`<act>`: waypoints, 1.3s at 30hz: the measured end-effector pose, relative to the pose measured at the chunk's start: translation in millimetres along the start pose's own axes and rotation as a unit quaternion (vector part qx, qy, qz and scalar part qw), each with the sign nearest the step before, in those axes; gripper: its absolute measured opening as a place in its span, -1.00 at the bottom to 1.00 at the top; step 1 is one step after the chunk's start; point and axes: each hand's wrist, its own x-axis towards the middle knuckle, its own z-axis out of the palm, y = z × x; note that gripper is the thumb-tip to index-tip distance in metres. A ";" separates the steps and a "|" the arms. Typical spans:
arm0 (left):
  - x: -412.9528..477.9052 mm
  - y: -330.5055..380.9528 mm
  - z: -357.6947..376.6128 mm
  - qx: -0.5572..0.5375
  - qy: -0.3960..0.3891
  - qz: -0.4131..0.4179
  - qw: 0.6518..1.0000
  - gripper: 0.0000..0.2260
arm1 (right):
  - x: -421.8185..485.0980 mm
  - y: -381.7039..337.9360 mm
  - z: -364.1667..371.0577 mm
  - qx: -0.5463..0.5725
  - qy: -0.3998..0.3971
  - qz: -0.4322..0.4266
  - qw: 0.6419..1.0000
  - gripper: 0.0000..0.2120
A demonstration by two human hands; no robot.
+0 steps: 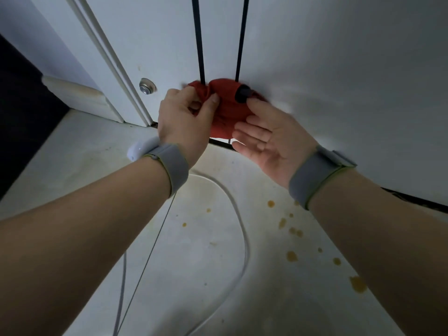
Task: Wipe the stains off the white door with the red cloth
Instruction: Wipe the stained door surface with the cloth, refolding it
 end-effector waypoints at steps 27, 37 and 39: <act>-74.2 -84.5 -52.8 0.401 -0.300 -0.029 0.865 -0.77 | 35.7 106.8 15.7 -0.695 -0.128 0.015 0.707 -0.65; -153.9 -59.0 -37.0 0.391 -0.368 -0.026 0.843 -0.76 | -17.9 141.8 -58.3 -0.709 -0.090 -0.047 0.698 -0.75; -154.4 -50.7 -17.8 0.367 -0.357 -0.017 0.859 -0.77 | -17.3 132.8 -79.6 -0.692 -0.046 -0.061 0.718 -0.74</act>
